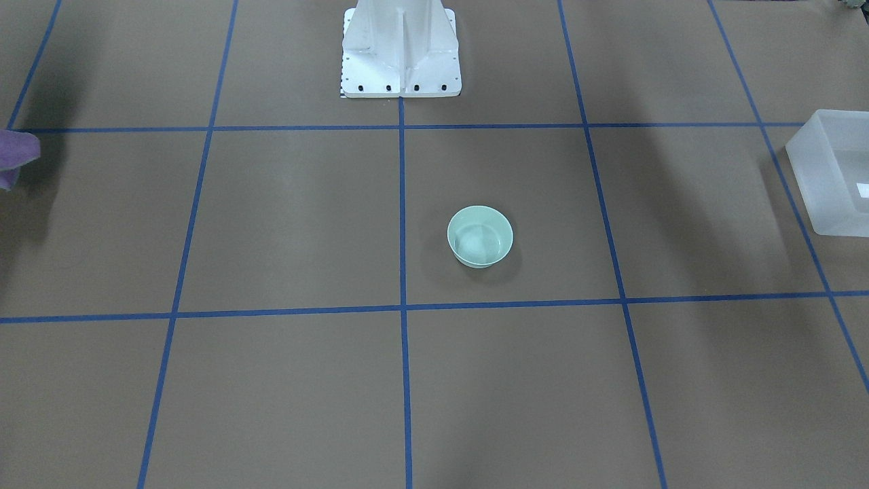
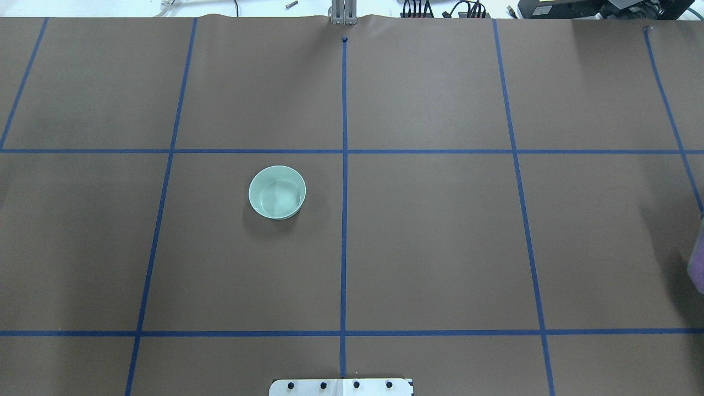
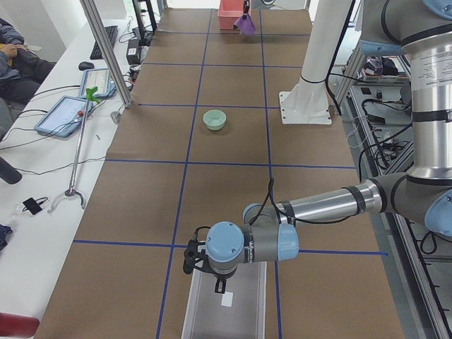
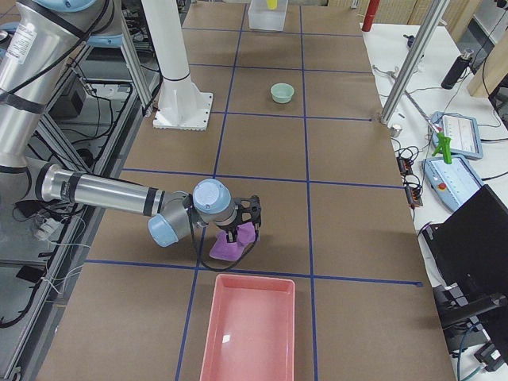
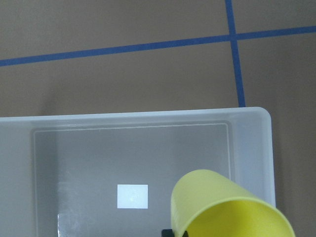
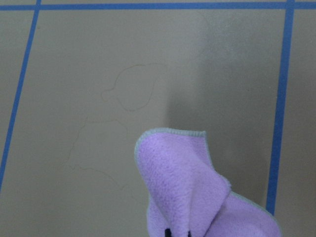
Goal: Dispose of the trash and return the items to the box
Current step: 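Release the yellow cup into the white bin while right gripper drops purple cloth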
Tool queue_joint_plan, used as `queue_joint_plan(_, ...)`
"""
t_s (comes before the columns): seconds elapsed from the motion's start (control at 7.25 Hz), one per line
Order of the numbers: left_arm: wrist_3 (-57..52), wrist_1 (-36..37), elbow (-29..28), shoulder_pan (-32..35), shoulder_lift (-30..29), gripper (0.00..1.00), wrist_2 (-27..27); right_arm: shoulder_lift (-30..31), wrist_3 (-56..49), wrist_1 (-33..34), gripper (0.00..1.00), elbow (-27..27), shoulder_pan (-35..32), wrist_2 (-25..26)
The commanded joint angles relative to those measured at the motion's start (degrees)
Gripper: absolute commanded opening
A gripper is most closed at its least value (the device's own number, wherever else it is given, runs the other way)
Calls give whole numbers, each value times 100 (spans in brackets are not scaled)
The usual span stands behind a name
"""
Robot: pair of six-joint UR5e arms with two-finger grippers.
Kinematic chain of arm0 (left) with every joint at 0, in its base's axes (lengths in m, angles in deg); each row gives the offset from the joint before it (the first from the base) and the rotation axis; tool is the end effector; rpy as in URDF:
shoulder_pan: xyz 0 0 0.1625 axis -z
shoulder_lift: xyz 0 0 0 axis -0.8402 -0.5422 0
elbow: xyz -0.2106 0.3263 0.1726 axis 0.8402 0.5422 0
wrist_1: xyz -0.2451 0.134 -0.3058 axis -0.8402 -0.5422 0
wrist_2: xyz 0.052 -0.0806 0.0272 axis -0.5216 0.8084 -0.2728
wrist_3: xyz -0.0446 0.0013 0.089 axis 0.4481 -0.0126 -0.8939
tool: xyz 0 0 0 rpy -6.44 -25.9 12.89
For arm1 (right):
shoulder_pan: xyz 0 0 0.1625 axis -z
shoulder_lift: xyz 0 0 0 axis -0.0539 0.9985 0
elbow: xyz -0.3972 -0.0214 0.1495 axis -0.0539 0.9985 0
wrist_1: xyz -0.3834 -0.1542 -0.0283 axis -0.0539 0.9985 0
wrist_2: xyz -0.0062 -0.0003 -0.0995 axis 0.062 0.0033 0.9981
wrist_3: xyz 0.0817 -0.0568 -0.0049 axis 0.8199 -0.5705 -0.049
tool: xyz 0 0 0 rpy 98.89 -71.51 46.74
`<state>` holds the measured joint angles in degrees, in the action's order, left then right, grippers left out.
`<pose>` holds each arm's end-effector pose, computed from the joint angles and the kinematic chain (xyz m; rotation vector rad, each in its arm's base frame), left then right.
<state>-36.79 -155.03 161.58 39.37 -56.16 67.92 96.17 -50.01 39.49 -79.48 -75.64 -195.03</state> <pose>-0.1070 -0.3946 0.7468 0.0823 0.8041 0.0737 -0.0074 -0.3124 0.6288 0.1943 -1.0041 -0.0429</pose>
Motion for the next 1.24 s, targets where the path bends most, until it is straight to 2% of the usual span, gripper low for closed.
queue_joint_plan(0.0,699,-526,-261,-432,-39,0,27,-31,-365,350,0,-28,-536,7)
queue_joint_plan(0.14,1165,-825,-297,-704,-65,0,18,-223,-1072,1066,0,-80,-912,59)
queue_joint_plan(0.41,1266,-854,-420,-821,-214,0,18,-749,-2549,3146,0,-483,-1599,208)
queue_joint_plan(0.55,1275,-846,-499,-829,-337,0,27,-961,-3261,3975,0,-494,-1889,374)
queue_joint_plan(0.69,1344,-828,-569,-969,-529,1,18,-1076,-4042,4496,0,-424,-2127,768)
queue_joint_plan(0.83,1571,-828,-675,-1048,-740,2,18,-1251,-4442,4554,0,-302,-2129,1381)
queue_joint_plan(0.97,1591,-828,-719,-1075,-794,20,18,-1357,-4498,4545,0,-127,-2190,1396)
queue_joint_plan(1.1,1591,-845,-702,-1067,-847,62,27,-1497,-4725,4528,0,145,-2199,1439)
